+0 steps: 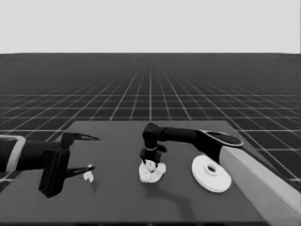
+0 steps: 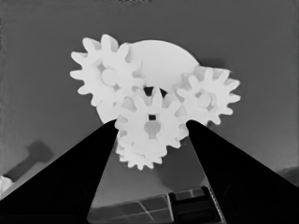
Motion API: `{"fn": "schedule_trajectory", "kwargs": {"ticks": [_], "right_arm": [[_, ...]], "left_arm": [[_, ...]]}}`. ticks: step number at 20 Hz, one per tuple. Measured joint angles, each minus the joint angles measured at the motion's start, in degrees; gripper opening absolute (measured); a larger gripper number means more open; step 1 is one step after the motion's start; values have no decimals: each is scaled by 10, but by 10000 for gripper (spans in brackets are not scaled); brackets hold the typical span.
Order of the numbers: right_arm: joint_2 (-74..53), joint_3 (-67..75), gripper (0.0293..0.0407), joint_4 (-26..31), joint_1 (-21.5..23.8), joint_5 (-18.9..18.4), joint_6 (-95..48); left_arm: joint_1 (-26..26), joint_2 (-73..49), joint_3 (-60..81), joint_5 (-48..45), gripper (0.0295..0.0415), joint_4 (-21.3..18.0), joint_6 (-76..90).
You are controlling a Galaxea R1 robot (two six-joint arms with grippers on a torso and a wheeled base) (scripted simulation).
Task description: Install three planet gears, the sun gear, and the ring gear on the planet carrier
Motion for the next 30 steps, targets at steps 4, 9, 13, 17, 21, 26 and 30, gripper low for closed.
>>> {"fn": "schedule_trajectory", "kwargs": {"ticks": [4,9,13,17,21,26,30], "right_arm": [[0,0,309,0,0,0,24],[0,0,309,0,0,0,54],[0,0,309,0,0,0,78],[-1,0,309,0,-2,0,102],[-1,-1,309,0,-3,0,126],[-1,-1,309,0,-3,0,156],[-1,-1,309,0,-3,0,180]], "left_arm": [[0,0,0,0,385,0,0],[0,0,0,0,385,0,0],[0,0,0,0,385,0,0],[0,0,0,0,385,0,0],[0,0,0,0,385,0,0],[0,0,0,0,385,0,0],[0,0,0,0,385,0,0]]}}
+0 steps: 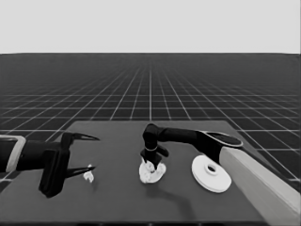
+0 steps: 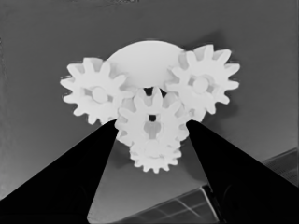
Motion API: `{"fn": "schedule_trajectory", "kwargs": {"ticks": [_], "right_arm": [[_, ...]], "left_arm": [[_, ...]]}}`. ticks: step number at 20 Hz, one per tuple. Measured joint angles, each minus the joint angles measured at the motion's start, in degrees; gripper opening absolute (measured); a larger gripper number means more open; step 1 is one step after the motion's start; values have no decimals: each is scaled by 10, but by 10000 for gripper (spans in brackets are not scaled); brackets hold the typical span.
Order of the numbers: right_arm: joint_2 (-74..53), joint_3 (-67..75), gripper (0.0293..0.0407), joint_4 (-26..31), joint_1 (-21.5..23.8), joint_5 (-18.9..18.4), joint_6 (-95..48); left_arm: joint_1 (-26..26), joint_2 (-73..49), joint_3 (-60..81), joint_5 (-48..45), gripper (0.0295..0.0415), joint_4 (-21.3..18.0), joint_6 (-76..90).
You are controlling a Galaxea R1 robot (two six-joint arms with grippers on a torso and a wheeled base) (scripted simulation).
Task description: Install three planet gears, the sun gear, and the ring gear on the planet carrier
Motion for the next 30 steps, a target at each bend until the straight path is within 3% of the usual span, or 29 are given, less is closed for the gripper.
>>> {"fn": "schedule_trajectory", "kwargs": {"ticks": [30], "right_arm": [[0,0,309,0,0,0,180]], "left_arm": [[0,0,0,0,385,0,0]]}}
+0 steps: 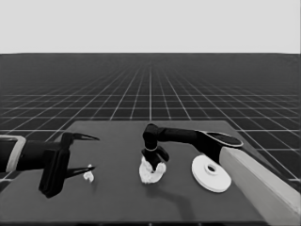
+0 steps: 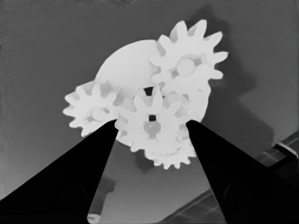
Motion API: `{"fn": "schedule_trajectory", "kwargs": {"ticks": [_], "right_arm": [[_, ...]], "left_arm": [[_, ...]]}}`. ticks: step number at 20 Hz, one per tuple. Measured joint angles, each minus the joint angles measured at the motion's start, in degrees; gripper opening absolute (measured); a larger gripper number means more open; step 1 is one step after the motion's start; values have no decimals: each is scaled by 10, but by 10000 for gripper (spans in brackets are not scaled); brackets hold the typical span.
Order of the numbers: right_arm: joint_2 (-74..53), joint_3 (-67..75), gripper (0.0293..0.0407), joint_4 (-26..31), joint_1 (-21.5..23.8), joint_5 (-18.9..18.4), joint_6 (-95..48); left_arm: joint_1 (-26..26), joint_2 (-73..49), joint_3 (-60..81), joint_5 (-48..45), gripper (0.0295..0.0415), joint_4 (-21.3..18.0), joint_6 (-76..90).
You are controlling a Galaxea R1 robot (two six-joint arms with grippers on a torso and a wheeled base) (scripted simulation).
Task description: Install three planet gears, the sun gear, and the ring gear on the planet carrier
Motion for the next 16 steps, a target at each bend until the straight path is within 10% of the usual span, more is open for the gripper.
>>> {"fn": "schedule_trajectory", "kwargs": {"ticks": [6,8,9,16], "right_arm": [[0,0,309,0,0,0,36],[0,0,369,0,0,0,42],[0,0,380,0,0,0,43],[0,0,385,0,0,0,45]], "left_arm": [[0,0,0,0,385,0,0],[0,0,0,0,385,0,0],[0,0,0,0,385,0,0],[0,0,0,0,385,0,0]]}}
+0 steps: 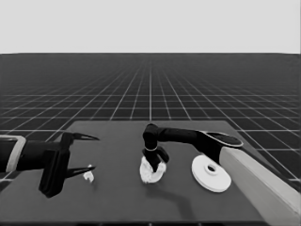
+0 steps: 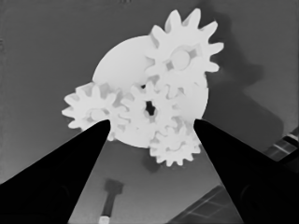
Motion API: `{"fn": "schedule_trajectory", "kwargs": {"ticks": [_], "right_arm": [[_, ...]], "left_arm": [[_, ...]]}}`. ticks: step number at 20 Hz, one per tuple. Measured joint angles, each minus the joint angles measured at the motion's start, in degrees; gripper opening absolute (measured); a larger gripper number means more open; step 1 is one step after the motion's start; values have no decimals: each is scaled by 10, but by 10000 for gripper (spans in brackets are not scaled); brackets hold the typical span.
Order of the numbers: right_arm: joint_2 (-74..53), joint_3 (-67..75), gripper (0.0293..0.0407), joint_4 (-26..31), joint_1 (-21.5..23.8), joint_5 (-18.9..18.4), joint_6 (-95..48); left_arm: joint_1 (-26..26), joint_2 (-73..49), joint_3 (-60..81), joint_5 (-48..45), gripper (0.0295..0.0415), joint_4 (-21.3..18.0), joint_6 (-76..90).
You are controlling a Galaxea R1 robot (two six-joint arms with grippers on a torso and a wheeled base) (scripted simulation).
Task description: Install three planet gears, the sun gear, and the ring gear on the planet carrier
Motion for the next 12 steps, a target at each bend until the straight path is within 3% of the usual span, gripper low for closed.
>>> {"fn": "schedule_trajectory", "kwargs": {"ticks": [1,3,6,10,11,12], "right_arm": [[-5,22,393,25,28,-15,-225],[-8,37,388,50,62,-23,-451],[-9,41,385,63,75,-23,-549],[-10,42,385,66,78,-22,-572],[-168,303,404,-59,7,62,-809],[-410,507,395,-135,-61,112,-960]], "left_arm": [[0,0,0,0,385,0,0],[0,0,0,0,385,0,0],[0,0,0,0,385,0,0],[0,0,0,0,385,0,0],[0,0,0,0,385,0,0],[0,0,0,0,385,0,0]]}}
